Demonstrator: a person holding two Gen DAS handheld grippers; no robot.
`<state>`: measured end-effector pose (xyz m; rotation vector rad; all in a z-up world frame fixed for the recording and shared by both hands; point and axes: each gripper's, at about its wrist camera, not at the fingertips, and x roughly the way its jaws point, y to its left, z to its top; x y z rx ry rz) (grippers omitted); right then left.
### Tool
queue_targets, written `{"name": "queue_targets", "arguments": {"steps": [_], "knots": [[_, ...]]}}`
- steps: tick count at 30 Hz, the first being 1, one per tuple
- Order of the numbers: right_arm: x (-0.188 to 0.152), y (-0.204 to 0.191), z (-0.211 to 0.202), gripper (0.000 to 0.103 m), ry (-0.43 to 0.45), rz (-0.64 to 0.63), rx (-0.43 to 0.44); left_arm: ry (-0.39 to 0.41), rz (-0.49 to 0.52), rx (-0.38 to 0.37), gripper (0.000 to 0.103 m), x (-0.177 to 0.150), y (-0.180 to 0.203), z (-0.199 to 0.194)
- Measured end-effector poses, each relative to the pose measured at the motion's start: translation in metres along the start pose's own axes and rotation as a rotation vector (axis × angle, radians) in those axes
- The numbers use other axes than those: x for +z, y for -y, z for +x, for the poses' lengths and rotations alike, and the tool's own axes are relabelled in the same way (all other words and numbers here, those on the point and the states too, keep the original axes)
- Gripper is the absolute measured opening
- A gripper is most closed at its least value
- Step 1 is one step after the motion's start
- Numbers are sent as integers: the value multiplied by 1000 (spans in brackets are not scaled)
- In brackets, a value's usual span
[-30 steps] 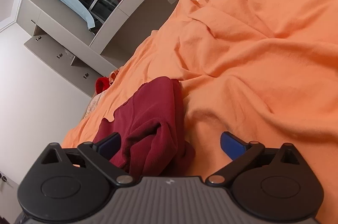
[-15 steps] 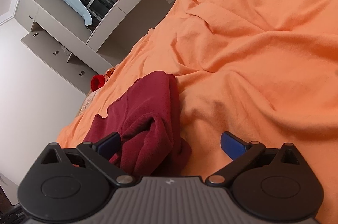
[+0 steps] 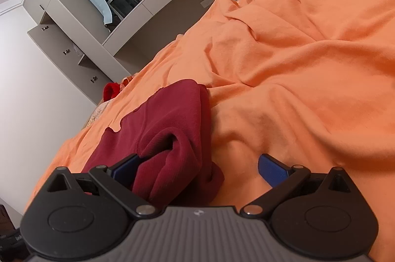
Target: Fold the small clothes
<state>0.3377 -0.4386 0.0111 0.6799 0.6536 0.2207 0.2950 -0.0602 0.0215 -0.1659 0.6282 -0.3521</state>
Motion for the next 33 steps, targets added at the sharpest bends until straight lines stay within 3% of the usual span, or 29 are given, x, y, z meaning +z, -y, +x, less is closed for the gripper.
{"name": "queue_targets", "arguments": {"steps": [6,12,17,25,27,30,33], "knots": [[-3,-5,7,103,27,-3,-43,-55,-130,-14,103,-3,-8,10],[-9,-5,5,103,58,-27,-46,7,-92,-28,103,-16,-8,10],[-8,-6,6,103,56,-22,-55,10,-85,-27,103,-15,-8,11],[15,4,9,103,14,194,-3,-9,-70,-52,103,-9,-13,11],[21,3,12,103,4,237,22,19,-89,-62,103,-6,-16,12],[28,0,20,103,-17,252,65,36,-131,-51,103,0,-20,16],[33,2,36,103,-67,259,66,4,-144,-74,103,10,-22,26]]}}
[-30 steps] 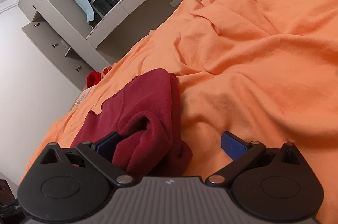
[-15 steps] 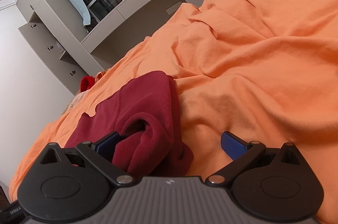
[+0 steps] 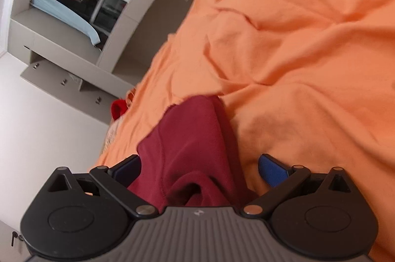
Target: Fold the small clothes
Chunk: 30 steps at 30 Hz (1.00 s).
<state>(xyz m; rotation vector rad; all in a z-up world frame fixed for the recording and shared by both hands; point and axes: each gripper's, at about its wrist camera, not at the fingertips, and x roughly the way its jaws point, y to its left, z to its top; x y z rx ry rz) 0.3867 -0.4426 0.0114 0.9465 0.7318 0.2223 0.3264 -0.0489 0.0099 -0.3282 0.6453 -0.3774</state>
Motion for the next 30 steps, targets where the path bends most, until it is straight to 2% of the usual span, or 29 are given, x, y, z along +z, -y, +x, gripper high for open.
{"name": "queue_targets", "arguments": {"steps": [4,6,10,16,30], "knots": [[5,11,7,103,-19,42,21,-116,65,-33,103,19,1,19],[4,14,7,103,-21,38,41,-136,108,-52,103,22,-1,25],[-3,16,7,103,-9,-31,59,-113,77,-91,103,11,-14,31],[-18,3,7,103,-4,-235,26,-72,110,-61,103,2,-6,29],[-17,2,3,103,9,-214,6,-53,119,-58,103,-1,-7,28]]}}
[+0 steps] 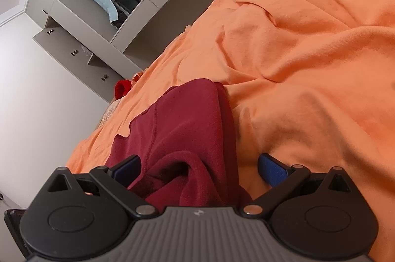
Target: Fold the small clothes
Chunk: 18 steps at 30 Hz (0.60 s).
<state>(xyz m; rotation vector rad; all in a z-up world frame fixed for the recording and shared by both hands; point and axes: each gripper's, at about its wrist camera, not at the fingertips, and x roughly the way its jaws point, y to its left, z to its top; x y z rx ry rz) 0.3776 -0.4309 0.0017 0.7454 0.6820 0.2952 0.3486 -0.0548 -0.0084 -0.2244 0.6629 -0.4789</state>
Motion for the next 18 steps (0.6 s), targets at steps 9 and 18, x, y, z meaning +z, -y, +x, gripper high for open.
{"name": "queue_targets", "arguments": {"steps": [9,18], "knots": [[-1,0,0,103,2,-17,-3,4,4,3,103,-1,0,0],[2,-5,-4,82,27,29,-39,-6,4,3,103,1,0,0]]}}
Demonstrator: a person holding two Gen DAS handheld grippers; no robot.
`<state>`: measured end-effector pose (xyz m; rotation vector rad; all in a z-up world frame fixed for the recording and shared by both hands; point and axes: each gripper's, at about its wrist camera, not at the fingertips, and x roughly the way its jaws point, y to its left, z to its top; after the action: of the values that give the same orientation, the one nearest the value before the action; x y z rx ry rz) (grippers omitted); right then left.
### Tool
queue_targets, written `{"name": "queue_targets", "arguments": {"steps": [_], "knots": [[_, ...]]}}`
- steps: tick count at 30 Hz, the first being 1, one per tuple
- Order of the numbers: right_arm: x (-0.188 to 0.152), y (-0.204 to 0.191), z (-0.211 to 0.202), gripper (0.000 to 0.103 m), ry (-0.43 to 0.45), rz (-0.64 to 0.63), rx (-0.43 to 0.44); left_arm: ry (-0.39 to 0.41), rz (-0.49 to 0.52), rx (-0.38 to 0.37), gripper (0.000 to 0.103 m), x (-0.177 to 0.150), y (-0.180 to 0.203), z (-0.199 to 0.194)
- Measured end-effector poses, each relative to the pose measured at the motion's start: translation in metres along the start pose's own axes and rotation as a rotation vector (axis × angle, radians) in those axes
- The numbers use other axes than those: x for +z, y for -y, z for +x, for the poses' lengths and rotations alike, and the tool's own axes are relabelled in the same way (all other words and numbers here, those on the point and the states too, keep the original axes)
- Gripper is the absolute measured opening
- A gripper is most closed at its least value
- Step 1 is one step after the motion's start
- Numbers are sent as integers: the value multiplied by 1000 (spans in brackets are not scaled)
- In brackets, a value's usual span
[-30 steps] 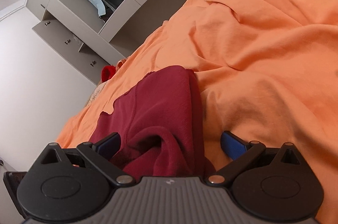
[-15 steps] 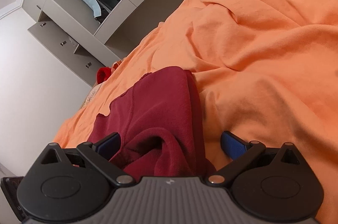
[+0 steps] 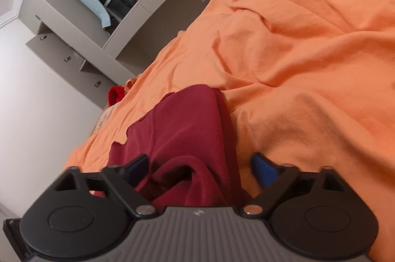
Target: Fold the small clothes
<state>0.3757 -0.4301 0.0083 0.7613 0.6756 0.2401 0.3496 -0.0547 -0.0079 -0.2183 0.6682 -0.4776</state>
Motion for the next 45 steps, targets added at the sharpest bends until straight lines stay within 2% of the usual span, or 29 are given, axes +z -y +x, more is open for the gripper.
{"name": "queue_targets", "arguments": {"steps": [1,4,7,10,14,20,22,29,30,32,34,35,38,43,45], "knots": [[0,-1,0,75,-1,-1,-3,-1,-1,0,103,0,0,0],[-1,-4,2,60,-11,-16,8,-7,-2,1,103,2,0,0],[-3,-14,2,53,-14,-102,-4,-34,-14,5,102,7,-1,-1],[-8,-30,0,50,9,-253,-45,-49,-51,-16,100,11,-6,-2],[-20,-51,-1,51,45,-413,-96,-50,-74,-28,99,11,-9,0],[-21,-48,-1,53,47,-387,-84,-42,-68,-36,94,10,-7,1],[-20,-44,-1,53,45,-374,-79,-38,-65,-47,85,10,-6,0],[-18,-47,2,56,46,-367,-94,-36,-77,-48,64,16,0,0],[-17,-47,3,57,48,-366,-98,-38,-85,-45,57,18,0,0],[-18,-51,3,51,52,-377,-102,-35,-88,-33,48,21,2,0],[-20,-56,1,37,67,-407,-105,-23,-68,-13,37,24,7,-2],[-22,-59,-1,35,79,-427,-110,-13,-57,-1,33,26,9,-4],[-28,-72,-6,30,137,-488,-124,29,-15,25,28,28,14,-11],[-44,-102,-11,28,241,-642,-123,169,177,101,26,31,30,-29],[-54,-116,-7,28,280,-738,-136,221,222,129,26,30,30,-36]]}}
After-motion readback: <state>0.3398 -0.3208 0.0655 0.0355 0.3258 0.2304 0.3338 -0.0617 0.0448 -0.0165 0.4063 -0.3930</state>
